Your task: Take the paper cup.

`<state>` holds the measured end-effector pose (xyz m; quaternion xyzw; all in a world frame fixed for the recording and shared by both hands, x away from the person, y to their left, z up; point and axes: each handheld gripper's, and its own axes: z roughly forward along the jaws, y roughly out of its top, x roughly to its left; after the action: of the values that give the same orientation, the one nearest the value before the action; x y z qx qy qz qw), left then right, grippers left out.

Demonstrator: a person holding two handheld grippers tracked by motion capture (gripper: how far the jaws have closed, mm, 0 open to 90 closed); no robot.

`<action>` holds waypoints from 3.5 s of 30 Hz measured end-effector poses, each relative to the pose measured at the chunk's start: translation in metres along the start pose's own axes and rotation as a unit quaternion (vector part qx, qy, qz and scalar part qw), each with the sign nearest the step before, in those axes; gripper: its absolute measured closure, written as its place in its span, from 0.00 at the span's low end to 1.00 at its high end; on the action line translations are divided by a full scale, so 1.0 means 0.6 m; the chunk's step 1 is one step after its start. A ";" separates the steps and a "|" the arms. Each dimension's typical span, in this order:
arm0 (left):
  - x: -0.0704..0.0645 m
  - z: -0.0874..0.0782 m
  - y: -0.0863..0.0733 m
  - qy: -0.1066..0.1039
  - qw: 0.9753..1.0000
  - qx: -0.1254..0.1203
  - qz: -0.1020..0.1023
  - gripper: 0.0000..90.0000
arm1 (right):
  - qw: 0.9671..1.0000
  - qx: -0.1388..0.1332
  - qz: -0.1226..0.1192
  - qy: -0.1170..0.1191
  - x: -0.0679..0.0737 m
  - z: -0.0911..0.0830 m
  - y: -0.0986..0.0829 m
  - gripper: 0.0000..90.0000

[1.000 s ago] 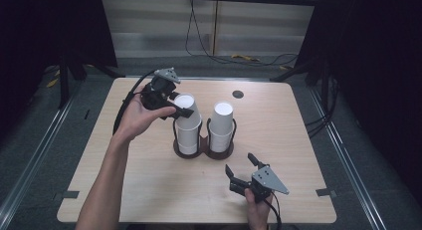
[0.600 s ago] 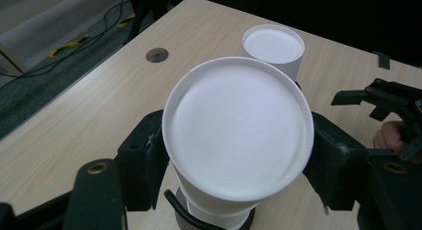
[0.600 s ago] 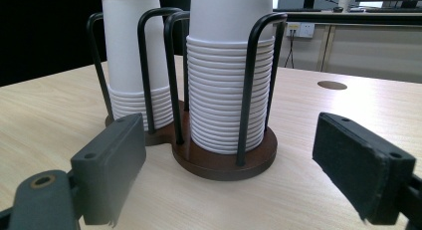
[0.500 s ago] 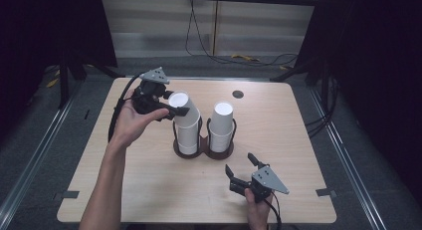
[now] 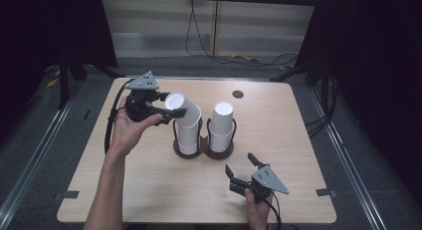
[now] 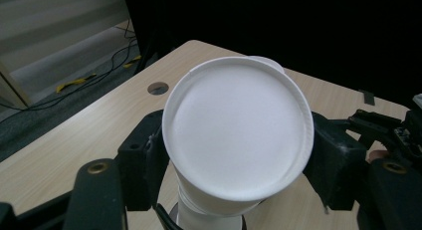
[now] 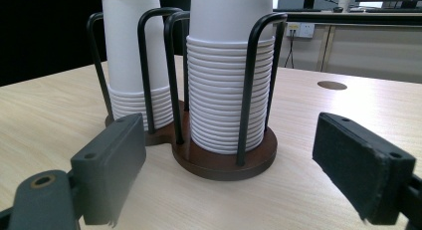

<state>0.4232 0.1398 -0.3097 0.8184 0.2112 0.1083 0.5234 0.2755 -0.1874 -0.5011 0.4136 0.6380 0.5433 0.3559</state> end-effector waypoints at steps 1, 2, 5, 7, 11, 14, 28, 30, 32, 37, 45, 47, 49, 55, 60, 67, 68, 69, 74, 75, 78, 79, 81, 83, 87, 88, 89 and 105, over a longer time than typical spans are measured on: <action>-0.002 -0.001 -0.001 -0.002 1.000 -0.004 0.001 0.37 | 1.000 0.000 0.000 0.000 0.000 0.000 0.000 0.15; -0.005 -0.003 -0.003 -0.002 1.000 -0.006 0.003 0.37 | 1.000 0.000 0.000 0.000 0.000 0.000 0.000 0.15; -0.010 -0.004 -0.006 -0.004 1.000 -0.014 0.005 0.37 | 1.000 0.000 0.000 0.000 0.000 0.000 0.000 0.15; -0.014 -0.004 -0.011 -0.010 1.000 -0.026 0.000 0.37 | 1.000 0.000 0.000 0.000 0.000 0.000 0.000 0.15; -0.019 -0.001 -0.023 -0.006 0.999 -0.035 -0.006 0.37 | 1.000 0.000 0.000 0.000 0.000 0.000 0.000 0.15; -0.025 -0.002 -0.031 -0.011 0.999 -0.052 -0.011 0.37 | 1.000 0.001 0.001 0.001 0.000 0.000 0.000 0.15; -0.056 -0.002 -0.060 -0.026 0.997 -0.073 -0.015 0.37 | 1.000 0.005 0.011 0.019 -0.004 0.001 0.001 0.14; -0.061 0.002 -0.065 -0.036 0.996 -0.075 -0.014 0.37 | 0.999 0.007 0.014 0.028 -0.005 0.002 0.001 0.14; -0.064 0.003 -0.071 -0.040 0.996 -0.080 -0.014 0.37 | 0.998 0.017 0.015 0.054 -0.004 0.005 0.002 0.14; -0.075 0.007 -0.089 -0.045 0.995 -0.085 -0.009 0.37 | 0.997 0.022 0.002 0.080 0.005 0.005 0.005 0.14; -0.090 0.026 -0.121 -0.061 0.995 -0.076 -0.014 0.37 | 0.989 0.013 0.003 0.144 0.017 0.004 0.030 0.14; -0.090 0.032 -0.129 -0.066 0.995 -0.071 -0.014 0.37 | 0.987 0.012 -0.002 0.160 0.020 0.007 0.035 0.14; -0.090 0.038 -0.138 -0.075 0.995 -0.070 -0.019 0.37 | 0.987 0.013 -0.003 0.163 0.022 0.008 0.035 0.14; -0.101 0.058 -0.160 -0.095 0.993 -0.063 -0.013 0.37 | 0.983 0.017 -0.009 0.185 0.028 0.012 0.036 0.14; -0.104 0.076 -0.180 -0.104 0.993 -0.059 -0.022 0.37 | 0.978 0.024 -0.016 0.207 0.032 0.017 0.041 0.14; -0.106 0.086 -0.199 -0.113 0.992 -0.053 -0.030 0.37 | 0.976 0.021 -0.028 0.215 0.033 0.027 0.050 0.14; -0.106 0.088 -0.202 -0.117 0.991 -0.054 -0.033 0.37 | 0.974 0.027 -0.031 0.221 0.033 0.030 0.050 0.14; -0.106 0.088 -0.202 -0.117 0.991 -0.054 -0.033 0.37 | 0.974 0.031 -0.032 0.223 0.034 0.032 0.049 0.14; -0.112 0.093 -0.207 -0.127 0.989 -0.057 -0.040 0.37 | 0.971 0.042 -0.036 0.234 0.036 0.038 0.044 0.14; -0.113 0.094 -0.208 -0.129 0.989 -0.056 -0.042 0.37 | 0.969 0.043 -0.036 0.239 0.037 0.040 0.044 0.14; -0.117 0.099 -0.209 -0.137 0.988 -0.052 -0.044 0.37 | 0.969 0.041 -0.042 0.238 0.038 0.044 0.042 0.14; -0.118 0.100 -0.209 -0.139 0.988 -0.053 -0.045 0.37 | 0.969 0.043 -0.044 0.239 0.039 0.046 0.040 0.14; -0.120 0.102 -0.208 -0.144 0.987 -0.052 -0.044 0.37 | 0.968 0.046 -0.045 0.243 0.039 0.048 0.039 0.14; -0.121 0.103 -0.208 -0.145 0.987 -0.053 -0.047 0.37 | 0.967 0.047 -0.047 0.246 0.039 0.050 0.038 0.14; -0.125 0.106 -0.207 -0.151 0.986 -0.053 -0.048 0.37 | 0.965 0.053 -0.048 0.252 0.042 0.057 0.033 0.14; -0.126 0.106 -0.206 -0.153 0.986 -0.054 -0.048 0.37 | 0.964 0.053 -0.048 0.255 0.043 0.057 0.032 0.14; -0.126 0.106 -0.206 -0.155 0.985 -0.055 -0.048 0.37 | 0.963 0.054 -0.050 0.258 0.044 0.058 0.031 0.14; -0.120 0.108 -0.218 -0.167 0.982 -0.066 -0.056 0.36 | 0.961 0.071 -0.069 0.259 0.050 0.063 0.027 0.27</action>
<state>0.3548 0.1014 -0.4522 0.7755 0.1585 -0.0455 0.6095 0.2997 -0.1442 -0.4910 0.2382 0.7719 0.5596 0.1850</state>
